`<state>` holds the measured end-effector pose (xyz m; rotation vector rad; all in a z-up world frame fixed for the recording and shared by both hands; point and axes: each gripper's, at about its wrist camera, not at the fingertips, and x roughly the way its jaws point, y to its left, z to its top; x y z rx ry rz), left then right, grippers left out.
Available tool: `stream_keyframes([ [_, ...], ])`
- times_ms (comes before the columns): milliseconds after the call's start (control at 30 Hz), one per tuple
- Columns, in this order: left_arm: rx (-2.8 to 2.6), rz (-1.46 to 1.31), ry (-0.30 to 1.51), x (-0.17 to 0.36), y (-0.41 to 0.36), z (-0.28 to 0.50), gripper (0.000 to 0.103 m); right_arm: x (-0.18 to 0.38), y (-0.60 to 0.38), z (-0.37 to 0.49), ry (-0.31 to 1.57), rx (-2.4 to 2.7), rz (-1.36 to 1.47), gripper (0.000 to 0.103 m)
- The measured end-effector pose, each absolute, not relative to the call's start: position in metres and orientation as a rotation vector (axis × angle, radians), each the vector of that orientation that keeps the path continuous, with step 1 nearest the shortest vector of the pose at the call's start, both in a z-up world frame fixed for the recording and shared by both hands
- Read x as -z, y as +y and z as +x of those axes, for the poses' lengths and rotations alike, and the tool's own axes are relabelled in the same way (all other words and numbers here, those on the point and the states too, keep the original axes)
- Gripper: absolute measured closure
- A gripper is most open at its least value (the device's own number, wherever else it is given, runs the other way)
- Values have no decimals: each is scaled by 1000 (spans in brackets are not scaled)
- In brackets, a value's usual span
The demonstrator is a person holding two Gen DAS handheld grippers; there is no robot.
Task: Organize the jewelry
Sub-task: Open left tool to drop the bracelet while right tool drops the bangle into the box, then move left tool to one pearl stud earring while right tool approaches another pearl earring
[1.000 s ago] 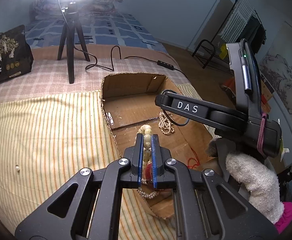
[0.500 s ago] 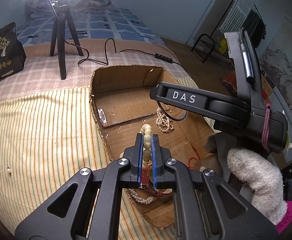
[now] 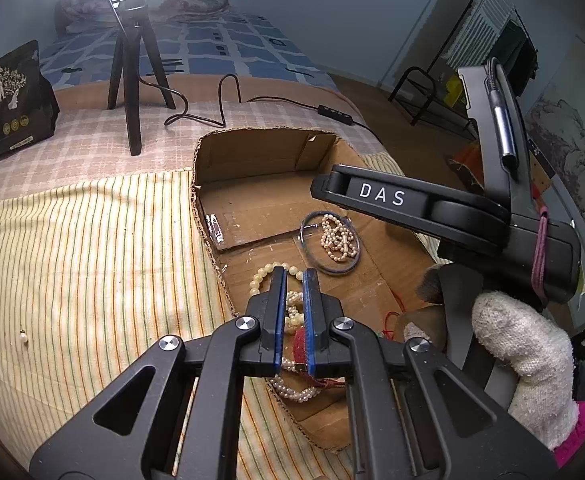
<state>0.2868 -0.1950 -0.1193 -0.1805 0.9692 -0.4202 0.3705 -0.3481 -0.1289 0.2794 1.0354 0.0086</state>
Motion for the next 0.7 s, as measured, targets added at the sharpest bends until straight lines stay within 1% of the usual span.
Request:
stream_keyframes([
  [300, 412, -170, 957, 113, -185, 281, 98, 117, -345, 362, 1016, -1, 263, 32],
  [700, 371, -165, 918, 95, -147, 269, 98, 96, -335, 343, 990, 8, 244, 32],
])
